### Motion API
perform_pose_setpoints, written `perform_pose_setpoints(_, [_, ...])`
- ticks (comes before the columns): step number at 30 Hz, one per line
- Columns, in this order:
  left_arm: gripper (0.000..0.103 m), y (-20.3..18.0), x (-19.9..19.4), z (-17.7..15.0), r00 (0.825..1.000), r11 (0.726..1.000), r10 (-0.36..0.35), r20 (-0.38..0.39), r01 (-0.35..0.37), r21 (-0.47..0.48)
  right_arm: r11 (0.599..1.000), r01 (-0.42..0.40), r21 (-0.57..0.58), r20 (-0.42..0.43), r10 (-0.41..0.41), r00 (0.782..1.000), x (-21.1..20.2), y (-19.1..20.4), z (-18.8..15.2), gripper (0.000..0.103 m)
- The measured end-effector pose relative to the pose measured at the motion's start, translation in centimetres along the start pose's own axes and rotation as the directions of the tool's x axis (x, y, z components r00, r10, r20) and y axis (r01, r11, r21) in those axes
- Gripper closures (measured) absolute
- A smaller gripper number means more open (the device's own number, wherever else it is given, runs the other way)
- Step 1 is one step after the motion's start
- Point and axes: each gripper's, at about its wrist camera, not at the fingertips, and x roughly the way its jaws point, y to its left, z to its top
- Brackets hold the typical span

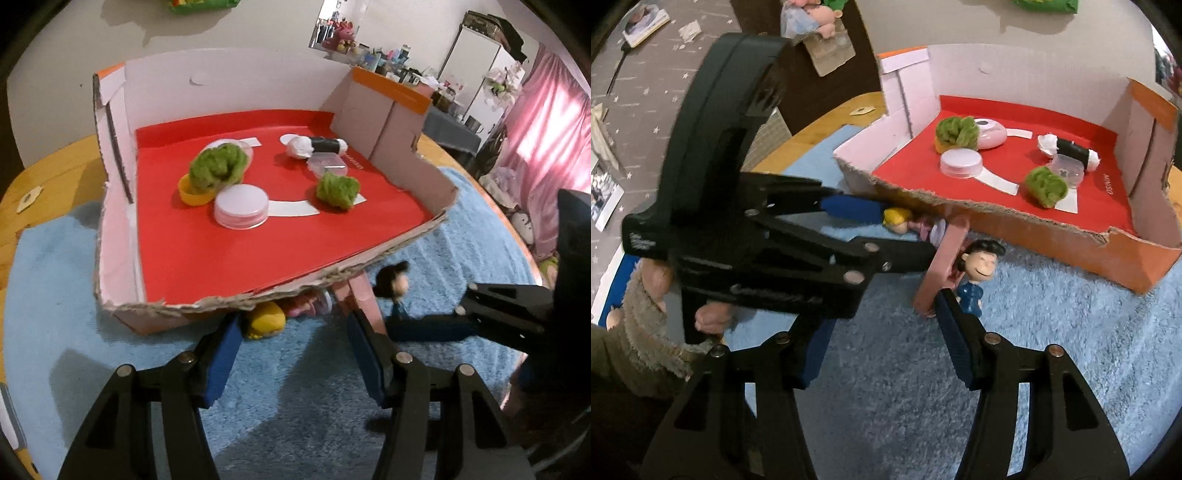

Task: Organize objects
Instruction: 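Move right gripper to the pink clothespin while left gripper approaches the yellow-headed figurine, then close right gripper on the pink clothespin while left gripper closes on the figurine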

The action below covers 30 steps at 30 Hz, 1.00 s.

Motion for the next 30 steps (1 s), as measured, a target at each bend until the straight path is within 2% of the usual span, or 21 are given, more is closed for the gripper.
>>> perform_pose_setpoints(4, [0.043, 0.0, -0.7, -0.4, 0.999, 0.999, -0.047, 0.012, 0.047, -0.008, 0.994, 0.111, -0.006, 0.018, -0.11, 0.994, -0.6, -0.7, 0.2, 0.05])
perform_pose_setpoints(6, [0.043, 0.1, -1.1, -0.8, 0.996, 0.996, -0.083, 0.016, 0.083, -0.016, 0.992, 0.13, 0.001, 0.018, -0.13, 0.991, -1.0, -1.4, 0.2, 0.05])
perform_pose_setpoints(10, [0.043, 0.3, -1.4, -1.4, 0.994, 0.994, -0.108, 0.011, 0.108, -0.028, 0.965, 0.26, -0.025, 0.006, -0.26, 0.966, -1.1, -1.8, 0.3, 0.05])
perform_pose_setpoints(12, [0.043, 0.5, -1.3, -1.4, 0.998, 0.997, -0.066, 0.008, 0.067, -0.032, 0.963, 0.268, -0.019, 0.007, -0.268, 0.963, -1.0, -1.8, 0.4, 0.05])
perform_pose_setpoints(14, [0.043, 0.8, -0.9, -1.3, 1.0, 0.999, -0.012, 0.005, 0.012, -0.035, 0.971, 0.239, -0.006, 0.011, -0.239, 0.971, -1.0, -1.9, 0.5, 0.05])
perform_pose_setpoints(17, [0.043, 1.4, -1.0, -1.0, 1.0, 0.998, -0.02, 0.012, 0.02, -0.055, 0.981, 0.197, -0.002, 0.013, -0.196, 0.98, -0.4, -1.7, 0.8, 0.05])
perform_pose_setpoints(20, [0.043, 1.4, -0.8, -0.9, 1.0, 0.998, 0.012, 0.012, -0.011, -0.055, 0.982, 0.191, -0.005, 0.013, -0.19, 0.982, -0.1, -1.6, 0.8, 0.05])
perform_pose_setpoints(23, [0.043, 1.2, -0.8, -1.0, 1.0, 0.999, 0.013, 0.013, -0.012, -0.052, 0.981, 0.194, -0.026, 0.009, -0.193, 0.981, 0.0, -1.3, 0.7, 0.05])
perform_pose_setpoints(24, [0.043, 1.1, -0.9, -1.1, 1.0, 0.999, 0.013, 0.014, -0.012, -0.049, 0.978, 0.206, -0.039, 0.008, -0.205, 0.979, 0.1, -1.2, 0.7, 0.05])
perform_pose_setpoints(27, [0.043, 0.6, -1.0, -1.2, 1.0, 0.999, 0.02, 0.017, -0.019, -0.034, 0.943, 0.318, -0.1, 0.009, -0.318, 0.948, 0.2, -0.8, 0.4, 0.05])
perform_pose_setpoints(30, [0.043, 0.0, -1.1, -1.3, 1.0, 1.0, 0.018, 0.022, -0.018, -0.002, 0.944, 0.326, -0.05, 0.007, -0.326, 0.945, -0.5, -1.9, 0.3, 0.049])
